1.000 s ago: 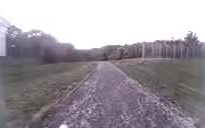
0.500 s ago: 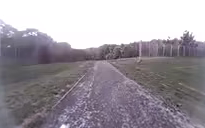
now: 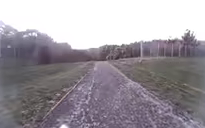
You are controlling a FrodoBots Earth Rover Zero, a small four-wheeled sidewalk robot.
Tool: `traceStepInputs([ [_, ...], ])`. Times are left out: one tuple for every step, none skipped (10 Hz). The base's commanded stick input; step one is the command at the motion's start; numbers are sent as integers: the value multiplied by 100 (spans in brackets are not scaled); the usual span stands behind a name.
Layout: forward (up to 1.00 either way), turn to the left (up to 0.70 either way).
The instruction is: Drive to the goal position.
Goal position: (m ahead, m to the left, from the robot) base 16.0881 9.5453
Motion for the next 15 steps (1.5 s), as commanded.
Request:
traceStepInputs([
  [50, 0],
  [50, 0],
  [50, 0],
  [50, 0],
  [50, 0],
  [50, 0],
  [50, 0],
  [50, -27],
  [50, -50],
  [50, -50],
  [50, -50],
  [50, -41],
  [50, -8],
  [50, 0],
  [50, 0],
])
